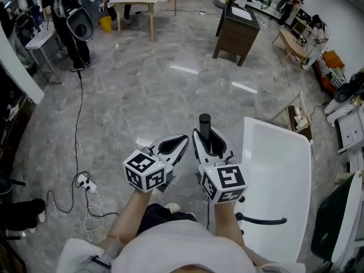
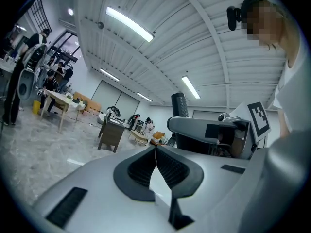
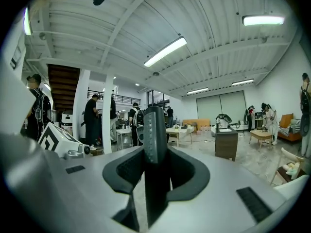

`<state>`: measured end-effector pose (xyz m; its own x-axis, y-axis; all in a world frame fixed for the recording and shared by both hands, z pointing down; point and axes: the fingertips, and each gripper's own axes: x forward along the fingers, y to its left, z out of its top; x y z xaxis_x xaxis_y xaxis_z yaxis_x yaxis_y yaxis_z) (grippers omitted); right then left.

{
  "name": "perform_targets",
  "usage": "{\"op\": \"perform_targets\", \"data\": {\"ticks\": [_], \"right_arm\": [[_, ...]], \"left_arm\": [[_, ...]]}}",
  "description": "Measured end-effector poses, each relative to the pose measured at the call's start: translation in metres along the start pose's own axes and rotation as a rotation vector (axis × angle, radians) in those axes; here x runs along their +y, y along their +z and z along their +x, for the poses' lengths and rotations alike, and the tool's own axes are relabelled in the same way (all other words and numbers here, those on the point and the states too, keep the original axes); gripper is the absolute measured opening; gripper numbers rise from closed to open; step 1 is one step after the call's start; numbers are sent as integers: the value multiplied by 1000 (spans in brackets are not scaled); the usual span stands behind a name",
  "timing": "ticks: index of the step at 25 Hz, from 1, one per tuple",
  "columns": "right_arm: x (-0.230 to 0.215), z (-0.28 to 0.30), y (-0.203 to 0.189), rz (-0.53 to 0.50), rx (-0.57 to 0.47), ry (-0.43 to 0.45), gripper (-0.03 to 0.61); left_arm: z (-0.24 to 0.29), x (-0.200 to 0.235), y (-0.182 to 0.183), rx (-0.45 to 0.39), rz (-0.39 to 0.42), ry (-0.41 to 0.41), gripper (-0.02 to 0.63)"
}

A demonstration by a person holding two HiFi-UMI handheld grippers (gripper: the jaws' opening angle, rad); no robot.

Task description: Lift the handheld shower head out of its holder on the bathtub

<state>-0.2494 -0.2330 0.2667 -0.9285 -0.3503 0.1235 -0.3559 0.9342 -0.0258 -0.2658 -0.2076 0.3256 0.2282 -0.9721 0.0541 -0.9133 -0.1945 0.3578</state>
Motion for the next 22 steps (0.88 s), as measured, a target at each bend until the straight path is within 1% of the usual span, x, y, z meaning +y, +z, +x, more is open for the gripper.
{"op": "perform_targets", "data": {"ticks": [6, 12, 17, 22], "right_arm": [[-8, -6, 3, 25, -15, -26, 137], [-10, -15, 7, 33, -30, -33, 137], [-22, -24, 8, 63, -43, -44, 137], [-33, -29, 11, 67, -56, -45, 137]], "left_arm": [[5, -8, -2, 8, 4, -28, 12], [10, -11, -1, 5, 6, -16, 12], [19, -17, -4, 1, 3, -20, 12], [29, -24, -7, -4, 1, -28, 12]]}}
